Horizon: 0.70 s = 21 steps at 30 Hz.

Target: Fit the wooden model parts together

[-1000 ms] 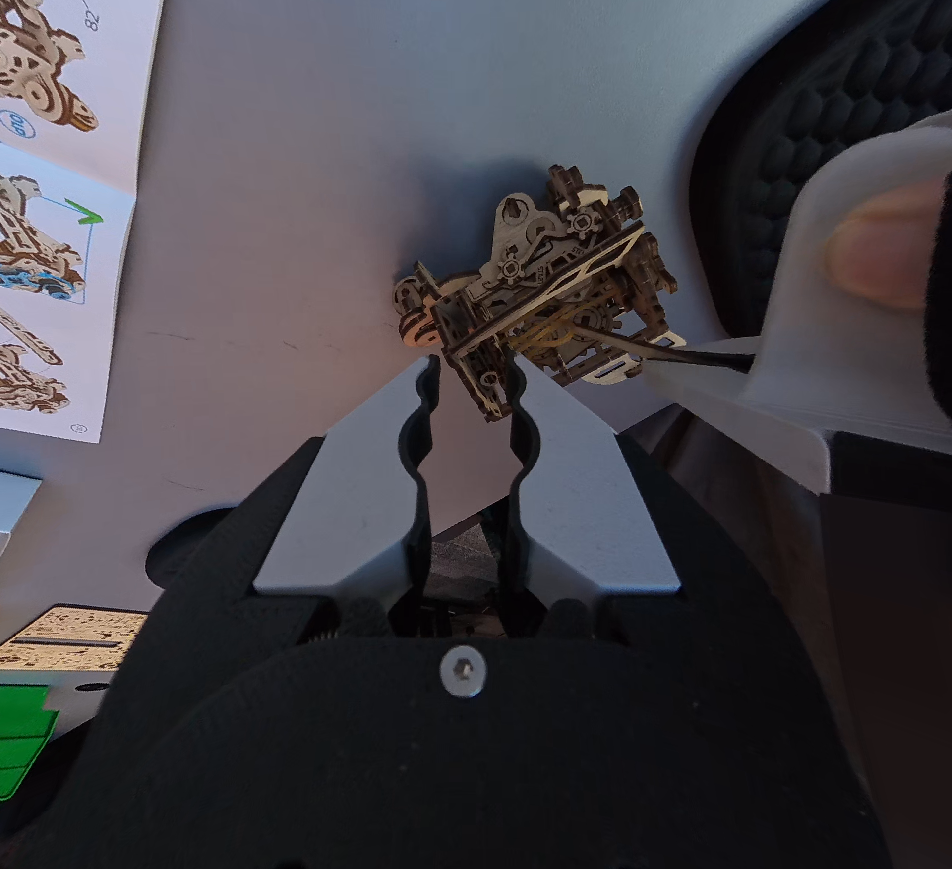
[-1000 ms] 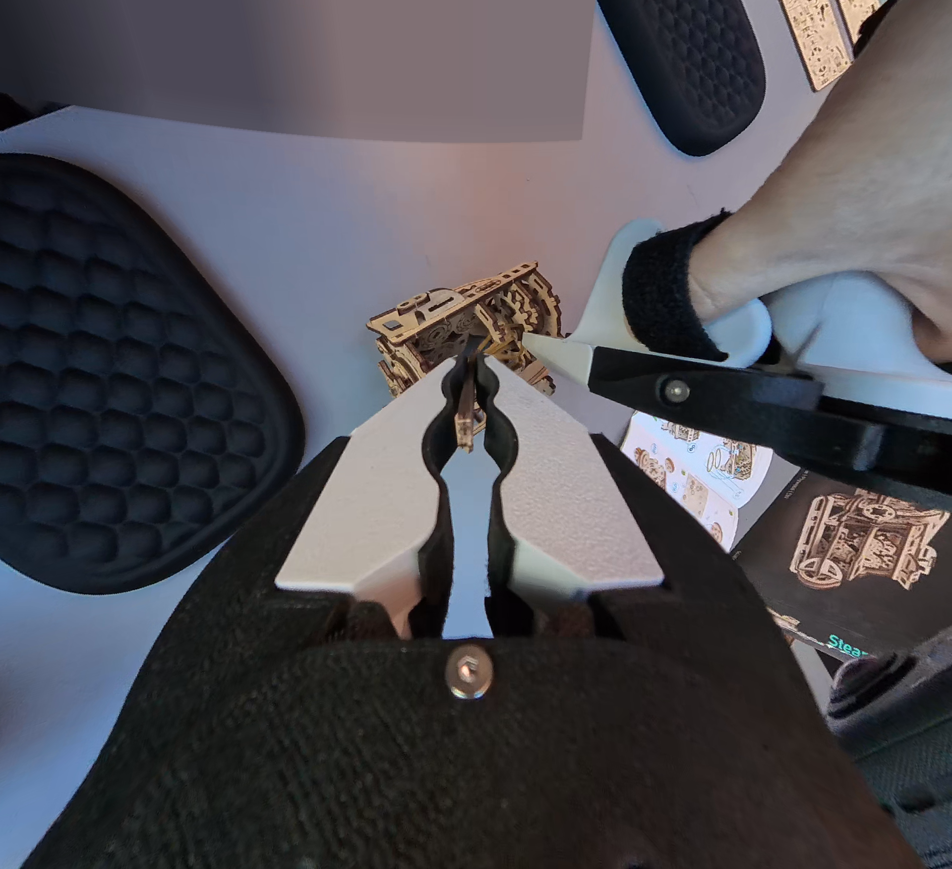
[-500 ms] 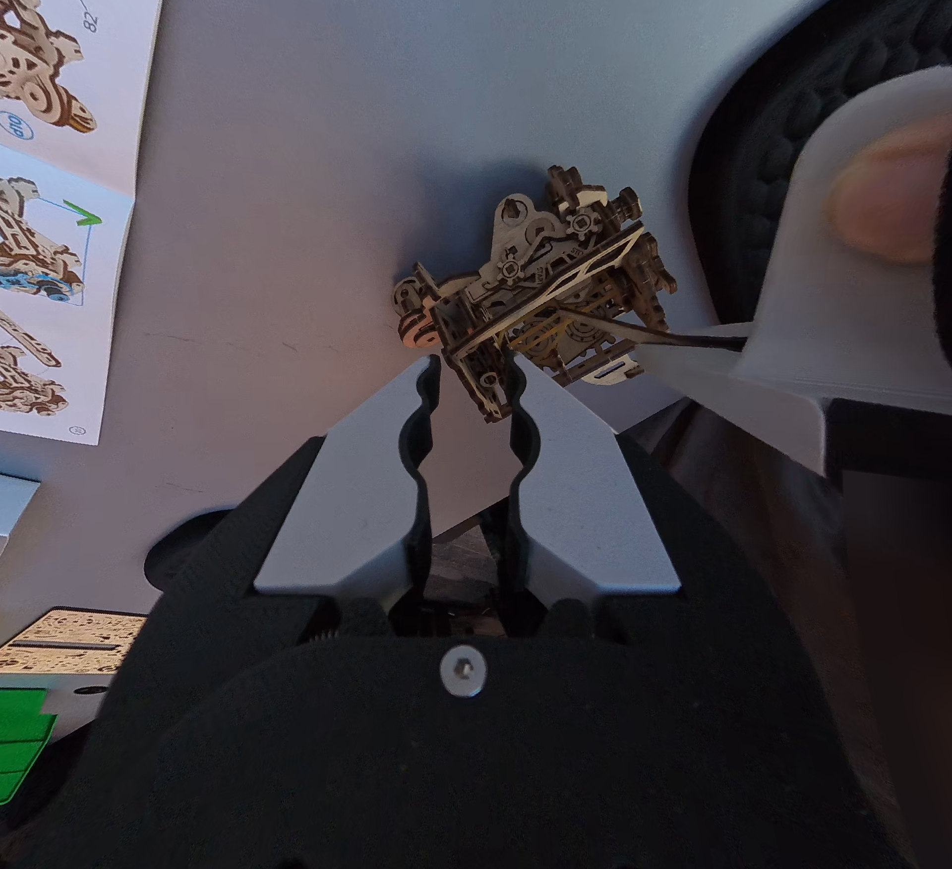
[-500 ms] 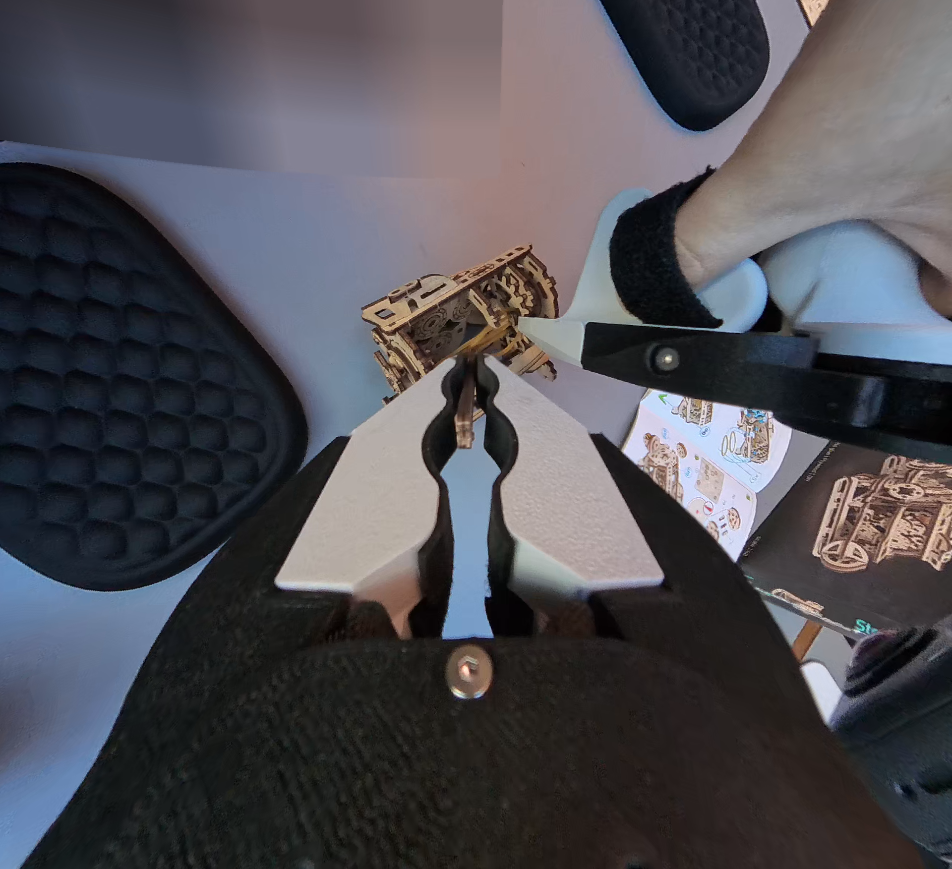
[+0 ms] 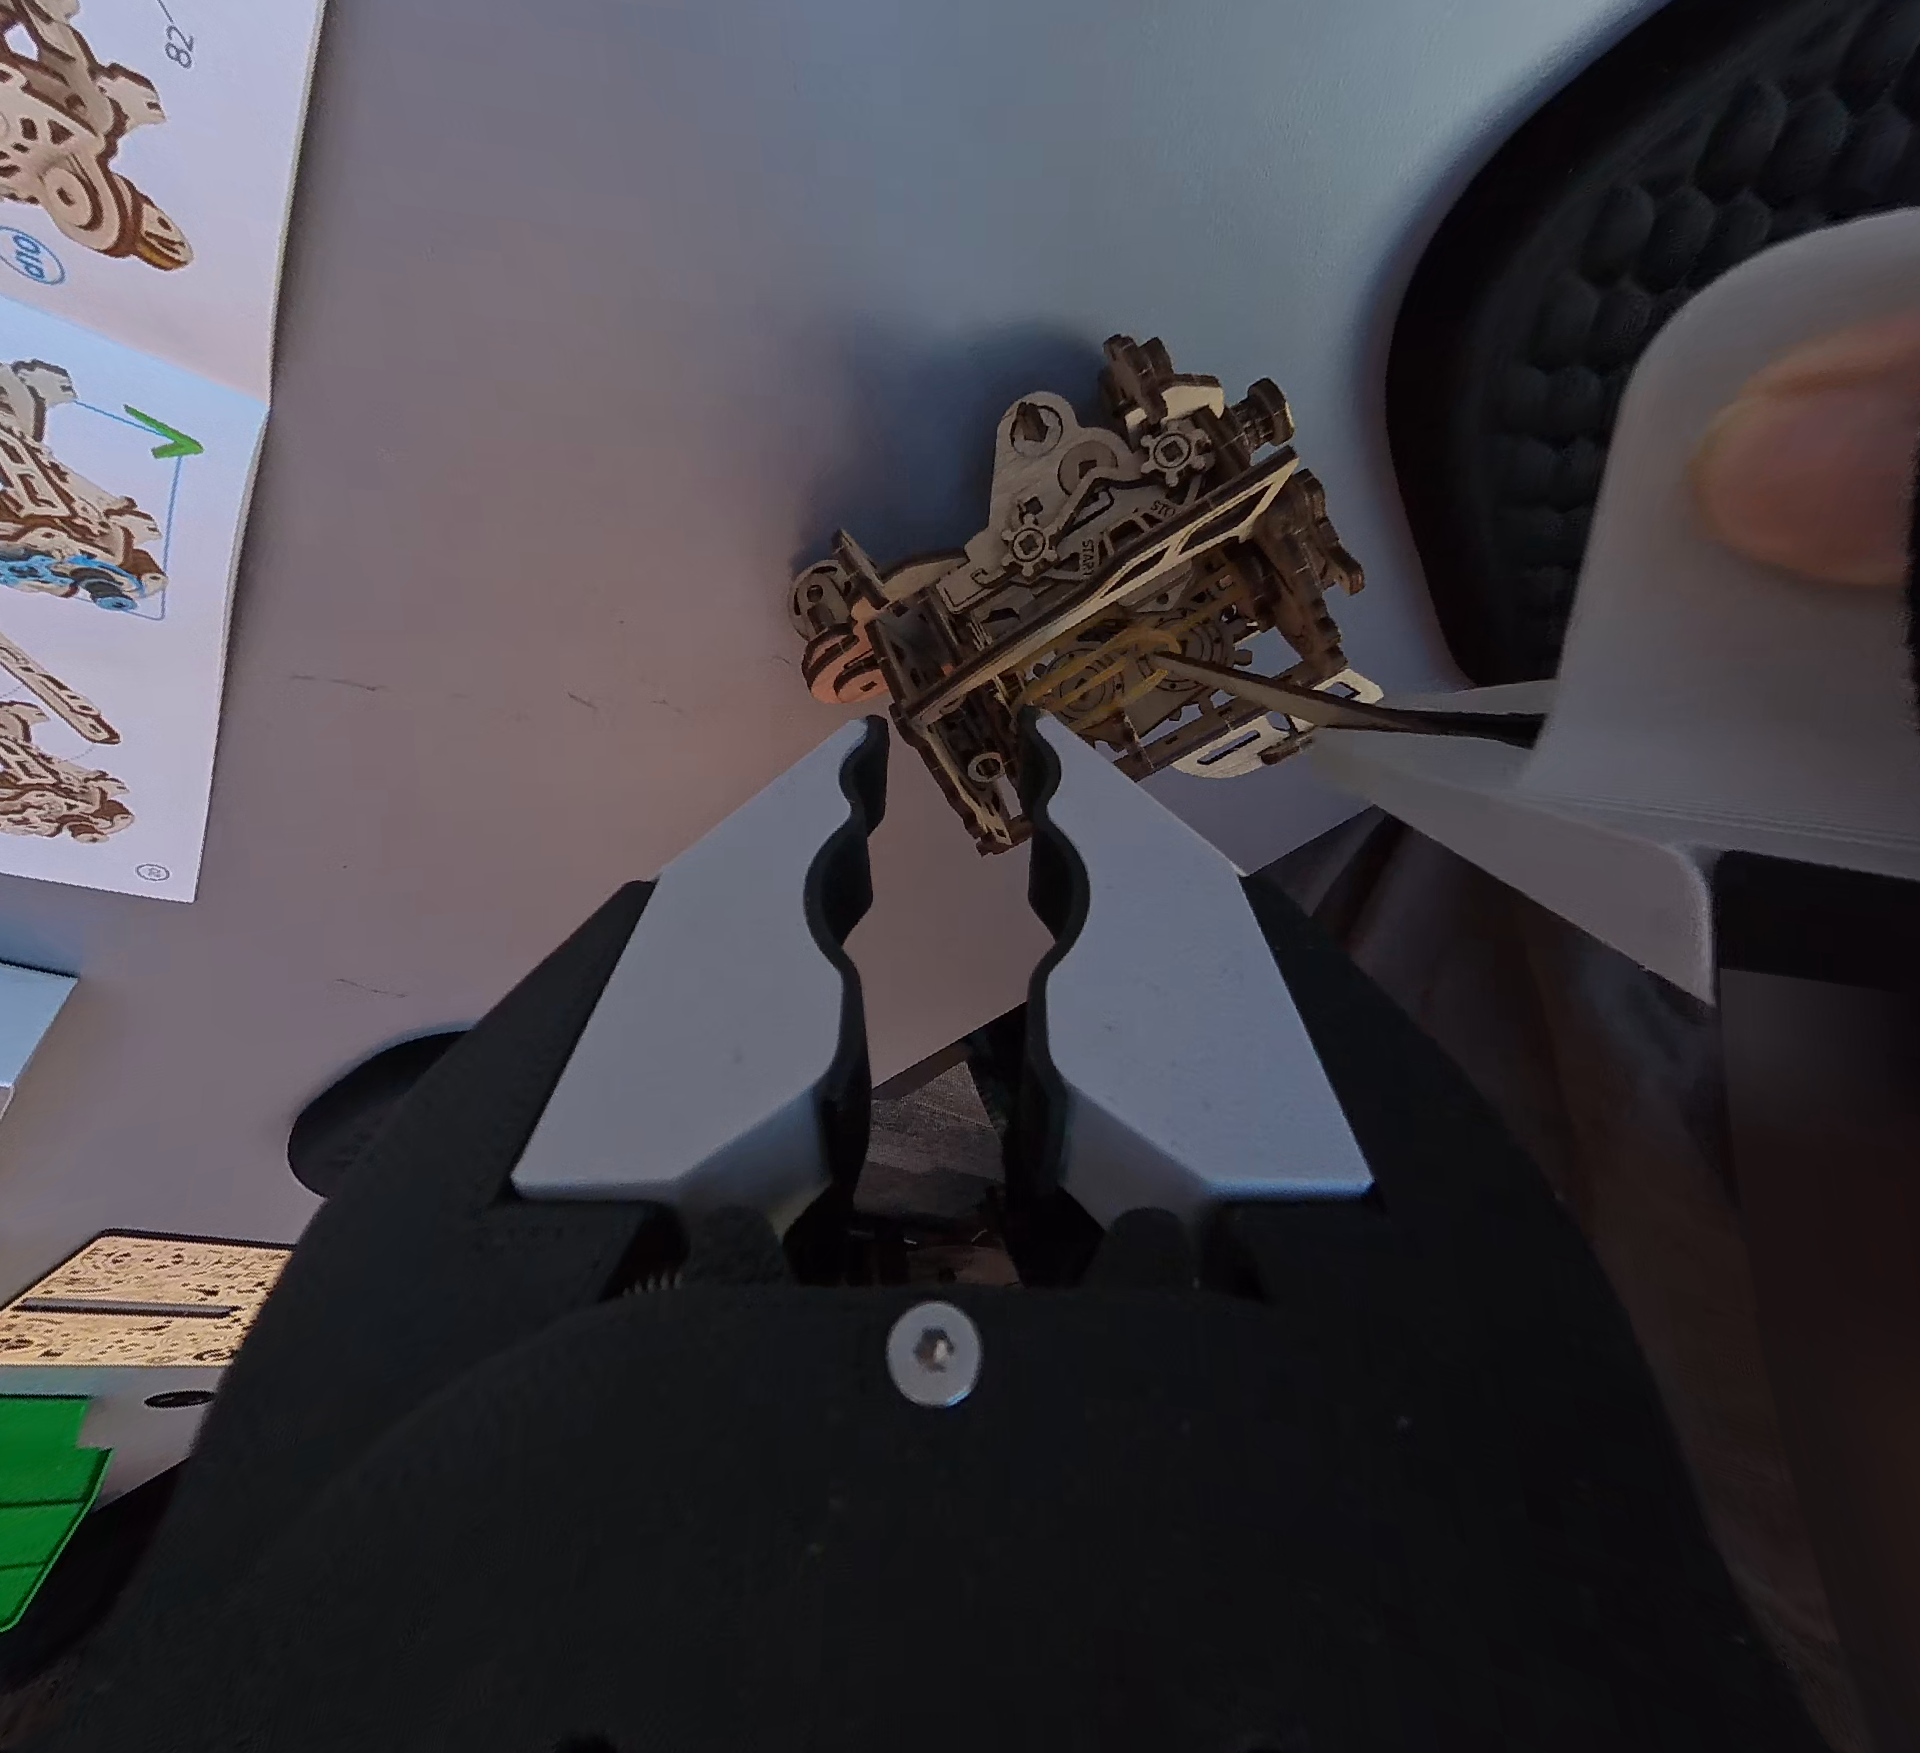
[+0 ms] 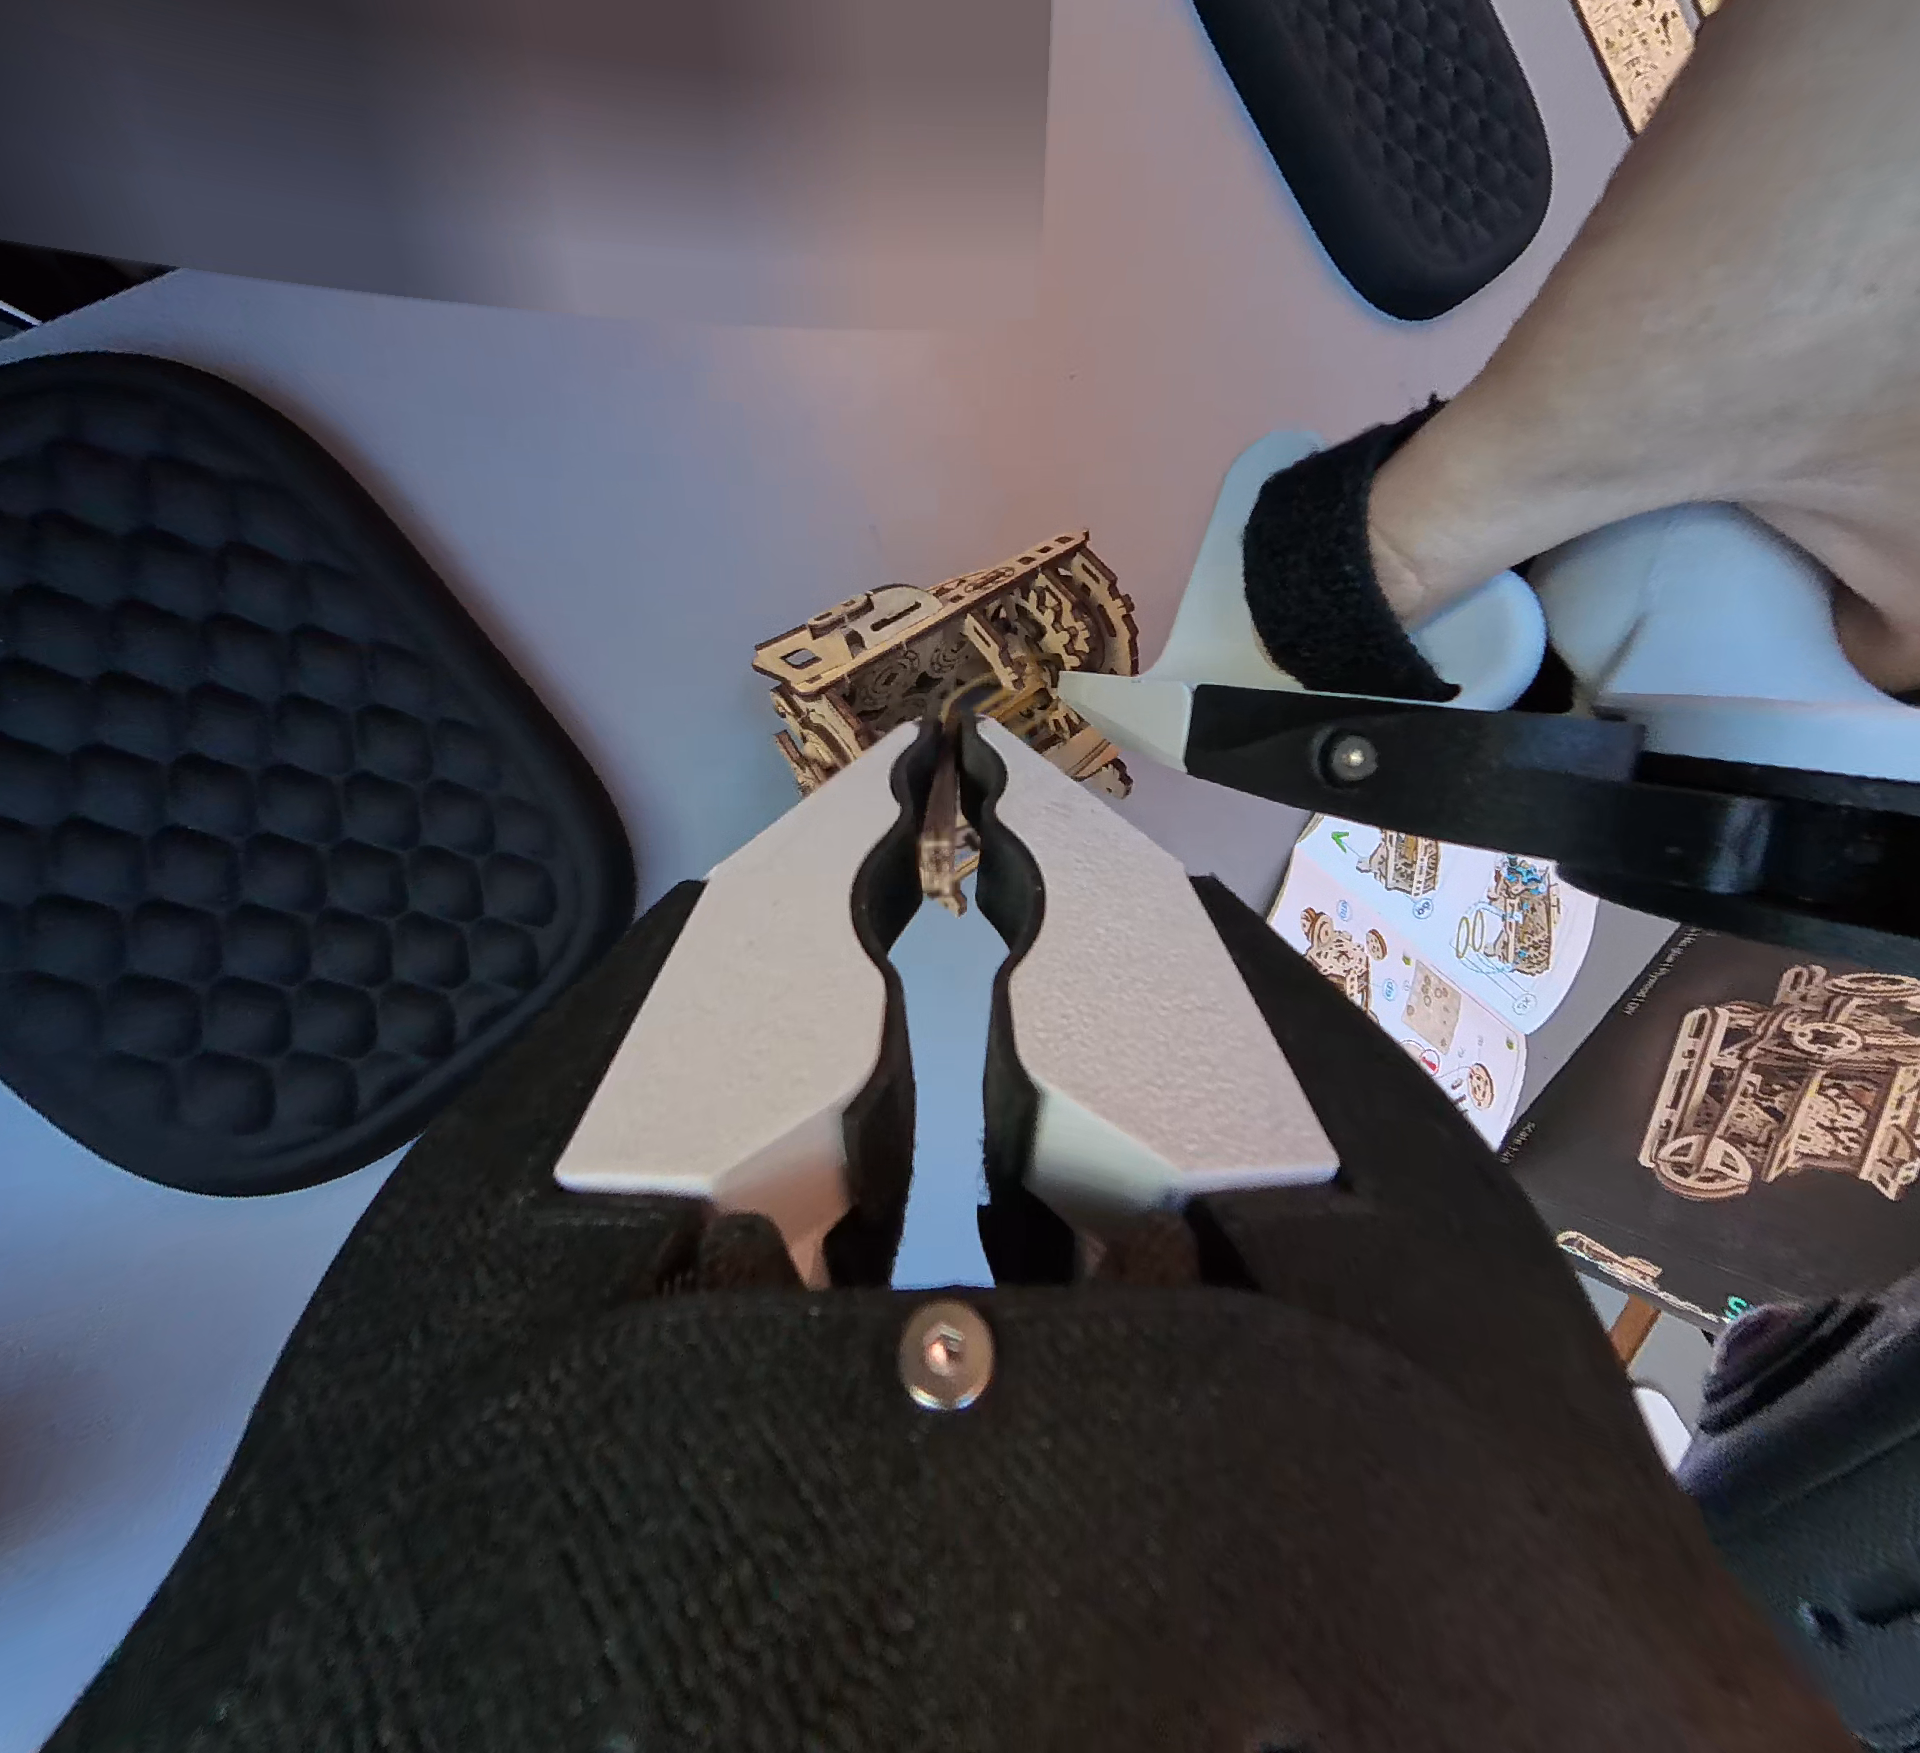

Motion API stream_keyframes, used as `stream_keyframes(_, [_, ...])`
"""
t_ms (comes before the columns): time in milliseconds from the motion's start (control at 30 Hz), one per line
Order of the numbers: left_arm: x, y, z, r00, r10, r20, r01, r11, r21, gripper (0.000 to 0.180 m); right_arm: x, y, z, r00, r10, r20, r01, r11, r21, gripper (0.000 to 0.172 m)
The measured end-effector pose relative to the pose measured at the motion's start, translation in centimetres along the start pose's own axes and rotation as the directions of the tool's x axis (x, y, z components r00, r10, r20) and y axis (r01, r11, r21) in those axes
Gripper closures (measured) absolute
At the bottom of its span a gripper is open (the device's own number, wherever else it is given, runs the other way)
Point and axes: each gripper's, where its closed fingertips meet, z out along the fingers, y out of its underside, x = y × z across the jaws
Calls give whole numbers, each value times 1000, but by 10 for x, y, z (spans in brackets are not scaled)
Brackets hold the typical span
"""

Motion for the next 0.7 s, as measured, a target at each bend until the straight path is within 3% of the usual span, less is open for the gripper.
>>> stream_keyframes(400, [0,0,0,1000,-1,-4,1,1000,0,158,5,-1,-2,1000,2,-28,-1,1000,19,170])
stream_keyframes(700, [0,0,1,1000,-12,-23,12,1000,3,158,12,-10,-1,988,-101,-118,109,992,57,170])
